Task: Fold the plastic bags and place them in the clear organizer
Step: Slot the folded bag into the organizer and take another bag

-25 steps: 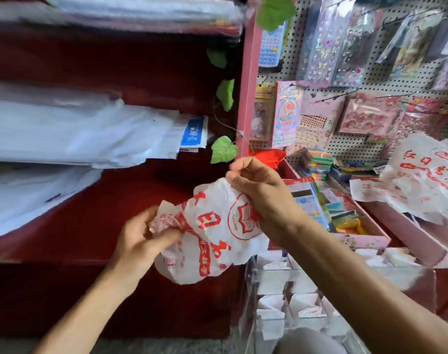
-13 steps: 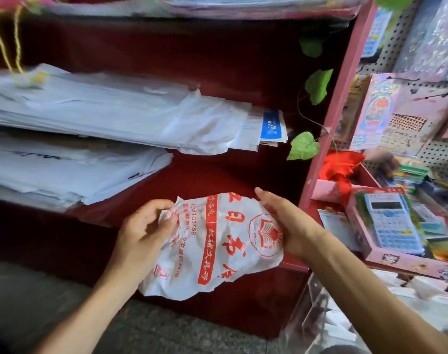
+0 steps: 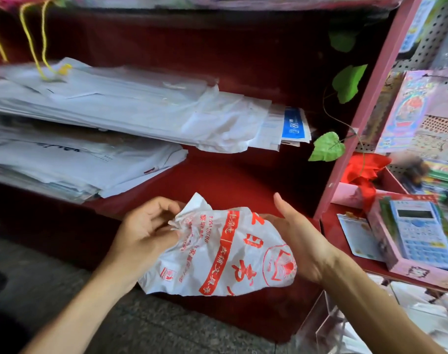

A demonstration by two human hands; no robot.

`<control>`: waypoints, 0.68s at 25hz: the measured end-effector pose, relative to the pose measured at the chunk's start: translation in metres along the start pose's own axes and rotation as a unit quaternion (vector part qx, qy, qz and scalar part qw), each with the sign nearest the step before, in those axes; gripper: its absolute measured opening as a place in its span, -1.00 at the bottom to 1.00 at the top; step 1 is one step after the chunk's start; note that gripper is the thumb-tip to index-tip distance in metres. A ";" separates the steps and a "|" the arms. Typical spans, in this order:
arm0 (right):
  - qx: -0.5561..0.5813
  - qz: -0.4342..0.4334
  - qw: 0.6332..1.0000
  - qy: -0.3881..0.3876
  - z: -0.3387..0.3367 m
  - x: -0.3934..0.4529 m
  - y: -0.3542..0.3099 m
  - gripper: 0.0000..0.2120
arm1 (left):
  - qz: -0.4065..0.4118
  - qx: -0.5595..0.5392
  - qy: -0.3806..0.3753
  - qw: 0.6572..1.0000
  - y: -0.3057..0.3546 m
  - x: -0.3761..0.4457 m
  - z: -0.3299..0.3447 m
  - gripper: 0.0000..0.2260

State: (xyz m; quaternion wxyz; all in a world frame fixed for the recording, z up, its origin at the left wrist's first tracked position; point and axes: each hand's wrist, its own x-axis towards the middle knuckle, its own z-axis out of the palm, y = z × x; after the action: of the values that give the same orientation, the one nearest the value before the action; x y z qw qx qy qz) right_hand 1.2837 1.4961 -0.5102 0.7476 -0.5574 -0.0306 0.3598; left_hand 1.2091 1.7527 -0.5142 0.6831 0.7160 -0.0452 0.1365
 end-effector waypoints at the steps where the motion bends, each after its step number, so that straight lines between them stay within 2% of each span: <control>1: -0.006 -0.010 0.999 -0.030 0.000 -0.002 0.000 -0.39 | 0.004 0.006 -0.012 1.000 0.002 -0.001 0.003 -0.68; 3: -0.022 -0.075 0.996 -0.048 0.000 -0.004 0.000 -0.54 | 0.009 0.020 -0.034 0.999 0.005 -0.004 0.010 -0.65; 5: -0.019 -0.141 0.990 0.009 0.001 -0.003 0.000 -0.46 | -0.011 -0.001 -0.063 0.998 0.008 -0.006 0.012 -0.63; 7: -0.027 -0.196 0.980 0.020 0.001 -0.004 0.001 -0.39 | -0.055 -0.063 -0.059 0.995 0.009 -0.007 0.015 -0.73; 9: -0.007 -0.227 0.974 0.012 0.003 -0.007 0.000 -0.36 | -0.052 -0.005 -0.034 0.998 0.007 -0.007 0.017 -0.75; 11: 0.040 -0.248 0.968 0.010 0.004 -0.010 -0.002 -0.39 | -0.028 0.061 -0.005 0.998 0.007 -0.007 0.021 -0.98; 12: 0.069 -0.260 0.963 0.006 0.003 -0.011 -0.002 -0.41 | -0.026 0.064 0.022 0.997 0.003 -0.006 0.020 -0.91; 15: 0.145 -0.278 0.949 -0.012 -0.003 -0.016 -0.006 -0.42 | -0.059 -0.016 0.112 0.992 0.004 -0.002 0.012 -0.89; 17: 0.134 -0.260 0.956 0.021 -0.006 -0.013 -0.004 -0.47 | -0.082 -0.063 0.126 0.987 0.007 0.000 0.006 -0.86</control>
State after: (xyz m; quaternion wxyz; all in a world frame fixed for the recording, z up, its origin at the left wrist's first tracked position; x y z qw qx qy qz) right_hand 1.2789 1.4832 -0.5045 0.8836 -0.4324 -0.1101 0.1421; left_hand 1.2084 1.7466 -0.5077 0.7362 0.6496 0.0913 0.1663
